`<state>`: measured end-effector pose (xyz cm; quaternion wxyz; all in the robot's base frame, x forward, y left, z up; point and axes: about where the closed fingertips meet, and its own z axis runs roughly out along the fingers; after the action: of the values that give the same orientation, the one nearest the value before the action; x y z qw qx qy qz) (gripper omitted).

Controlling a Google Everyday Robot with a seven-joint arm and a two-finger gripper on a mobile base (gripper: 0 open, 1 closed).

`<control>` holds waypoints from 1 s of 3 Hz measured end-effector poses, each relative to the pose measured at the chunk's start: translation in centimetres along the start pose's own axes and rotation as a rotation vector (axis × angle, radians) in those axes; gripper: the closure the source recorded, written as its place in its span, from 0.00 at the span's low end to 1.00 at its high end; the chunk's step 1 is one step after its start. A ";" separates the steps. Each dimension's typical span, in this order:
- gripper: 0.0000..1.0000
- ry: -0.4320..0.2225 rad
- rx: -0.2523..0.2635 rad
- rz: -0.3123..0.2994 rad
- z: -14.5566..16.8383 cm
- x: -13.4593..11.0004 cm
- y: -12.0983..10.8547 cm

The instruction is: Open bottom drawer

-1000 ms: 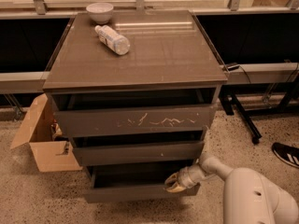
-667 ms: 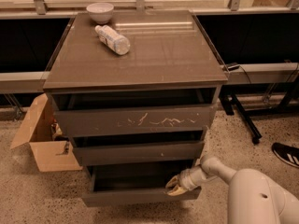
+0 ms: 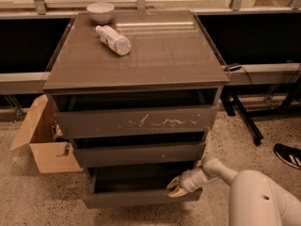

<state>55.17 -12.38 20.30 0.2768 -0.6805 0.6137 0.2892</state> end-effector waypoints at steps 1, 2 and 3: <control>0.27 0.000 -0.001 0.000 0.0 0.0 0.0; 0.04 0.002 -0.026 -0.013 0.5 -0.1 0.7; 0.00 0.015 -0.078 -0.017 1.2 0.1 2.4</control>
Offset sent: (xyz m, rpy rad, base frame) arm -0.0133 0.0027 -0.0022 -0.0136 0.0085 0.0565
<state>52.71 -11.74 19.35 0.2480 -0.6982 0.5982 0.3052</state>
